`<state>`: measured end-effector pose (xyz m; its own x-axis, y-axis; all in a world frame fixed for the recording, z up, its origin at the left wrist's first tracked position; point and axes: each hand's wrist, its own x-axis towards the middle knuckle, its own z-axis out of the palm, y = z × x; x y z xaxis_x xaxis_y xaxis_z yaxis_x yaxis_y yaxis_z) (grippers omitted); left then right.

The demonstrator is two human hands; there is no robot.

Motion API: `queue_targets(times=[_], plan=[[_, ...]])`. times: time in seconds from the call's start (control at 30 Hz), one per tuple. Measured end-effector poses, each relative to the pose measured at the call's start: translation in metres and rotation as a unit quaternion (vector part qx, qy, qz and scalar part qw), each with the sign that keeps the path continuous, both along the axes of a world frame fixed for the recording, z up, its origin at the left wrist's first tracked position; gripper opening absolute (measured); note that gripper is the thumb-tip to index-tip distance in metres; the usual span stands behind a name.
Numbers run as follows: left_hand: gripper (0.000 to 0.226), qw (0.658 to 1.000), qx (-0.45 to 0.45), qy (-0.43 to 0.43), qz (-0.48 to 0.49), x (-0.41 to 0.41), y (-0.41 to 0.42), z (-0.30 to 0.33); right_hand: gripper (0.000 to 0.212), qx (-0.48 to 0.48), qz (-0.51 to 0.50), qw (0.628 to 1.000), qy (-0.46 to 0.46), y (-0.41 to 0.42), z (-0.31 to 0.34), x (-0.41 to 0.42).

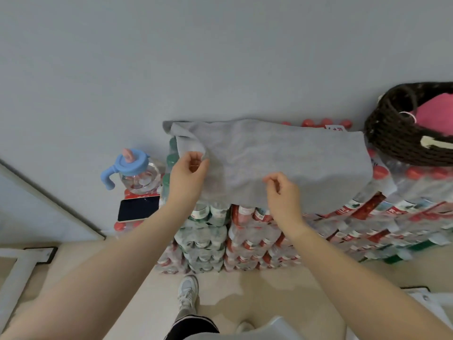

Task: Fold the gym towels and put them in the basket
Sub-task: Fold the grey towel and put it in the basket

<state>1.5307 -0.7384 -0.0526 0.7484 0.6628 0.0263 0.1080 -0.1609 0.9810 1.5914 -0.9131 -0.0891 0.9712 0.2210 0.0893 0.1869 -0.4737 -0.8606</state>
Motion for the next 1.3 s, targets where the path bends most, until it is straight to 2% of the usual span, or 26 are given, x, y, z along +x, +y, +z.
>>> queue_targets(times=[0.07,0.13,0.23,0.33,0.4,0.47,0.57,0.8,0.87,1.0,1.1,1.2,1.3], plan=[[0.007,1.000,0.029,-0.006,0.004,0.009,-0.026,-0.001,0.016,0.045,-0.119,0.990,0.066,-0.037,-0.010,0.006],[0.006,0.998,0.053,-0.010,-0.010,0.017,-0.052,-0.001,0.019,0.087,-0.233,0.959,0.136,-0.073,-0.026,0.018],[0.013,0.995,0.080,-0.004,-0.064,0.028,-0.088,-0.005,0.023,0.154,-0.302,0.912,0.232,-0.116,-0.045,0.038],[0.022,0.990,0.086,0.018,-0.108,0.029,-0.110,-0.015,0.036,0.188,-0.275,0.891,0.308,-0.137,-0.052,0.048],[0.023,0.986,0.097,0.034,-0.129,0.027,-0.117,-0.021,0.044,0.182,-0.249,0.895,0.321,-0.141,-0.055,0.056],[0.020,0.985,0.101,0.040,-0.135,0.027,-0.120,-0.024,0.050,0.193,-0.235,0.895,0.326,-0.140,-0.057,0.066],[0.010,0.985,0.104,0.054,-0.129,0.030,-0.121,-0.026,0.054,0.223,-0.265,0.872,0.345,-0.134,-0.060,0.077],[0.015,0.985,0.063,0.061,-0.148,0.036,-0.123,-0.034,0.042,0.155,-0.284,0.890,0.323,-0.130,-0.061,0.067],[0.016,0.984,0.064,0.058,-0.153,0.037,-0.123,-0.036,0.041,0.104,-0.282,0.914,0.273,-0.126,-0.052,0.051],[0.015,0.978,0.078,0.039,-0.189,0.039,-0.130,-0.037,0.028,0.112,-0.186,0.965,0.146,-0.114,-0.013,0.021],[0.014,0.972,0.085,0.013,-0.220,0.039,-0.139,-0.033,0.040,0.105,-0.112,0.982,0.107,-0.104,0.012,0.013],[0.012,0.966,0.093,-0.011,-0.240,0.039,-0.148,-0.028,0.034,0.142,-0.037,0.977,0.157,-0.093,0.021,0.014],[0.010,0.967,0.069,-0.022,-0.244,0.042,-0.154,-0.022,0.027,0.232,0.013,0.937,0.261,-0.085,0.025,0.013]])
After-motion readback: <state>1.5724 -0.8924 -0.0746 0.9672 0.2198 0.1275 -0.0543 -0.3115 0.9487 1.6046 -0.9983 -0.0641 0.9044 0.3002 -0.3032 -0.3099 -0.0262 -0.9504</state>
